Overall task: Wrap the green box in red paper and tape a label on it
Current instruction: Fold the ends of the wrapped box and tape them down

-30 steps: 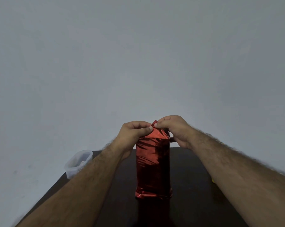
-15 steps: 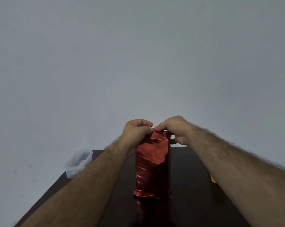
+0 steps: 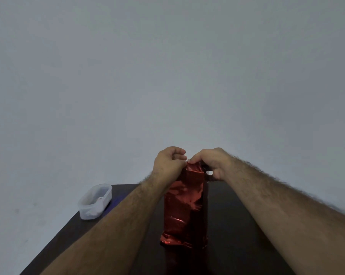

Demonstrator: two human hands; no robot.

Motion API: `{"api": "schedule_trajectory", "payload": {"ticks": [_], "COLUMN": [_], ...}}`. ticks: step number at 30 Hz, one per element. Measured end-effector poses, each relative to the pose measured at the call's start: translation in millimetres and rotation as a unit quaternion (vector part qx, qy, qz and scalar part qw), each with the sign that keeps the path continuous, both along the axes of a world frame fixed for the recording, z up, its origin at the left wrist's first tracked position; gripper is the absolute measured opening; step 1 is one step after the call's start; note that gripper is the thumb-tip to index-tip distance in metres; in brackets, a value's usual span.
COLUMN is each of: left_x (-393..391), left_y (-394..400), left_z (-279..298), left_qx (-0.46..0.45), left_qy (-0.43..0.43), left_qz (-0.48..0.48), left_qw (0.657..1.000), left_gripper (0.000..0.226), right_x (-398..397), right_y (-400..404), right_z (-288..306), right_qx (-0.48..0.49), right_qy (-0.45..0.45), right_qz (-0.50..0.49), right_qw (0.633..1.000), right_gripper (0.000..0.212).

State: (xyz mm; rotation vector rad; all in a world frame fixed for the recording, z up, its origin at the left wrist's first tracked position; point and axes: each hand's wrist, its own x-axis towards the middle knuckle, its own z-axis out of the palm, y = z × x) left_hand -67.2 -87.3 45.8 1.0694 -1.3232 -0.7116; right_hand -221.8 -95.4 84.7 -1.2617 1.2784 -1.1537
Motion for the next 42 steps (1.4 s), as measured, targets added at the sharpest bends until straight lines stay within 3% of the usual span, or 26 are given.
{"api": "schedule_trajectory", "payload": {"ticks": [4, 9, 17, 20, 25, 27, 30, 33, 35, 36, 38, 40, 42], "left_x": [3.3, 11.0, 12.0, 10.9, 4.9, 1.5, -3.4, 4.7, 13.5, 16.6, 20.4, 22.7, 25.0], "left_y": [2.8, 2.7, 3.3, 4.0, 14.4, 19.9, 29.8, 35.6, 36.9, 37.4, 37.1, 36.3, 35.7], "left_z": [-1.7, -3.5, -1.2, 5.4, 20.2, 25.0, 27.1, 24.5, 21.6, 20.1, 19.2, 19.5, 21.5], "left_qx": [-0.021, -0.027, -0.007, -0.024, -0.039, -0.034, -0.007, -0.015, -0.025, -0.028, -0.032, -0.043, -0.048], "left_qy": [-0.032, -0.057, -0.066, -0.158, -0.301, -0.336, -0.393, -0.415, -0.400, -0.390, -0.386, -0.399, -0.408], "left_qz": [0.024, 0.006, 0.061, 0.123, 0.165, 0.156, 0.119, 0.080, 0.054, 0.042, 0.019, 0.003, -0.016], "left_qw": [0.999, 0.998, 0.996, 0.980, 0.938, 0.928, 0.912, 0.906, 0.915, 0.920, 0.922, 0.916, 0.911], "left_gripper": [0.044, 0.042, 0.024, 0.021, 0.022, 0.024, 0.048, 0.036, 0.027, 0.025, 0.023, 0.022, 0.022], "right_x": [-0.8, -5.1, -13.8, -13.8, -4.4, -1.9, -3.9, -10.4, -20.8, -28.5, -41.2, -49.4, -52.7], "right_y": [-3.5, -14.6, -11.5, -1.7, 3.4, 5.3, 12.3, 16.1, 15.2, 13.2, 11.9, 12.2, 11.1], "right_z": [-0.3, -4.5, -2.5, -1.5, -6.3, -6.4, -6.7, -11.8, -18.6, -22.5, -28.5, -31.9, -30.7], "right_qx": [0.009, 0.050, 0.019, 0.001, 0.006, 0.010, 0.001, -0.019, -0.107, -0.191, -0.328, -0.374, -0.406], "right_qy": [0.006, -0.001, 0.008, 0.037, 0.001, -0.026, -0.056, -0.067, 0.028, 0.127, 0.295, 0.392, 0.447], "right_qz": [0.004, 0.013, 0.023, 0.040, -0.034, -0.047, -0.039, 0.005, 0.012, 0.009, 0.070, 0.138, 0.130], "right_qw": [1.000, 0.999, 1.000, 0.999, 0.999, 0.998, 0.998, 0.998, 0.994, 0.973, 0.895, 0.829, 0.786], "right_gripper": [0.027, 0.018, 0.021, 0.024, 0.021, 0.026, 0.023, 0.027, 0.031, 0.037, 0.055, 0.064, 0.053]}}
